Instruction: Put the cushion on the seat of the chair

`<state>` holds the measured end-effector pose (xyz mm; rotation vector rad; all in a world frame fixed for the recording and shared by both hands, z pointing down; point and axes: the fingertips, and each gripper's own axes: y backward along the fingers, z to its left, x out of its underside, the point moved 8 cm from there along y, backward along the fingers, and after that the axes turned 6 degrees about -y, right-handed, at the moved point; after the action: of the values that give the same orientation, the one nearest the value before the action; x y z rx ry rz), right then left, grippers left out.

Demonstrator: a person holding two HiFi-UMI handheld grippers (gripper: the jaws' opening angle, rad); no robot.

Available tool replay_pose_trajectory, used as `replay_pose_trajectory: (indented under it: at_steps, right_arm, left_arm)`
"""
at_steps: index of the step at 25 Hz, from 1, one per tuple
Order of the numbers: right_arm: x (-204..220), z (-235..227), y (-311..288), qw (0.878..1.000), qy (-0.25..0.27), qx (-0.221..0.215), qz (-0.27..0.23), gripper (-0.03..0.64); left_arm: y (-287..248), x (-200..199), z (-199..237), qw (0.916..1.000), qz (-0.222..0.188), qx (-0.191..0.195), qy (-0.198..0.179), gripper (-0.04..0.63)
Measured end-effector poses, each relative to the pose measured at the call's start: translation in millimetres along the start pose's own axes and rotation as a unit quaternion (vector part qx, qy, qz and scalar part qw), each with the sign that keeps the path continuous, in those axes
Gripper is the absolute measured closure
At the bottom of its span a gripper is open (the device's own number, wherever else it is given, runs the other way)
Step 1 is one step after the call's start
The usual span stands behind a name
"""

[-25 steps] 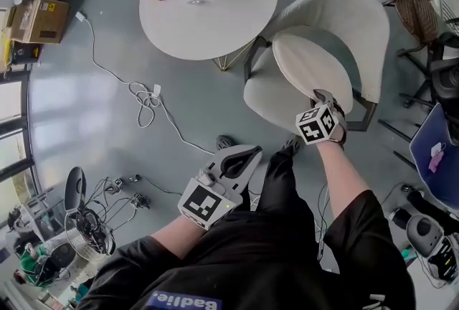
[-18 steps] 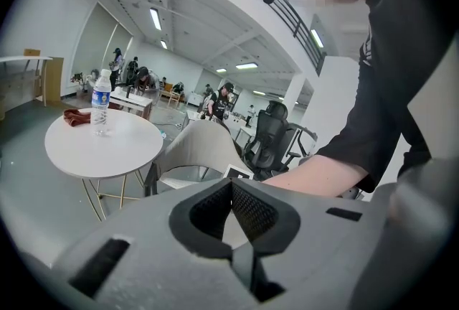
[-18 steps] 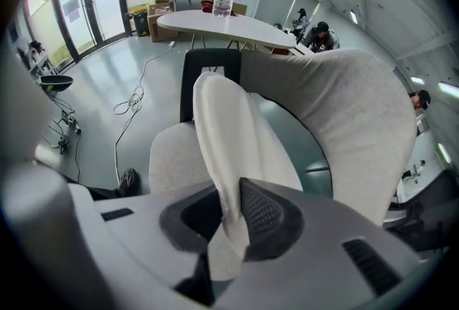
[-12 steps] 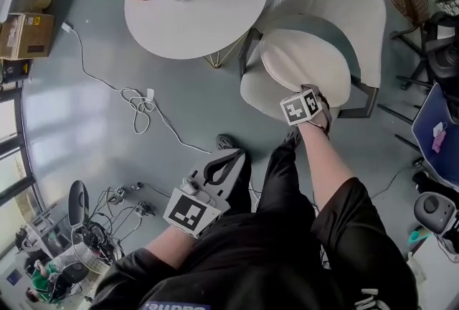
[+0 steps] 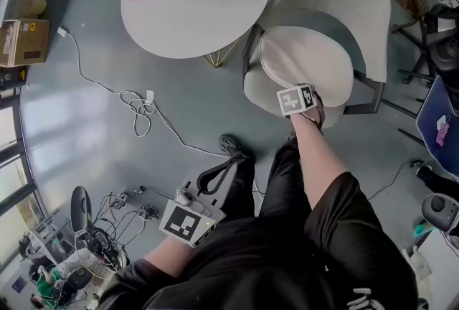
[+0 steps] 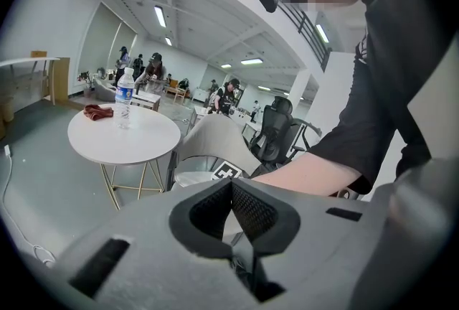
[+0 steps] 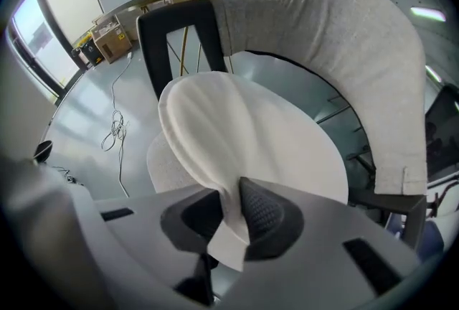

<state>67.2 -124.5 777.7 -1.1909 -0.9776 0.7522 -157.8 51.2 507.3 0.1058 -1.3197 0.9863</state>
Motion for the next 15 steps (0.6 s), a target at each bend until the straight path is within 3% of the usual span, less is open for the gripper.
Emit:
replay_pose_trajectory:
  at_steps: [6, 15]
  right_arm:
    - [7, 10, -19, 1.000, 0.004, 0.007, 0.011, 0.552]
    - [19, 30, -47, 0.996, 0.075, 0.037, 0.007, 0.543]
  left_arm:
    - [11, 14, 9, 0.9994, 0.029, -0.012, -0.010, 0.580]
    - [11, 39, 8, 0.9988, 0.046, -0.008, 0.014, 0.580]
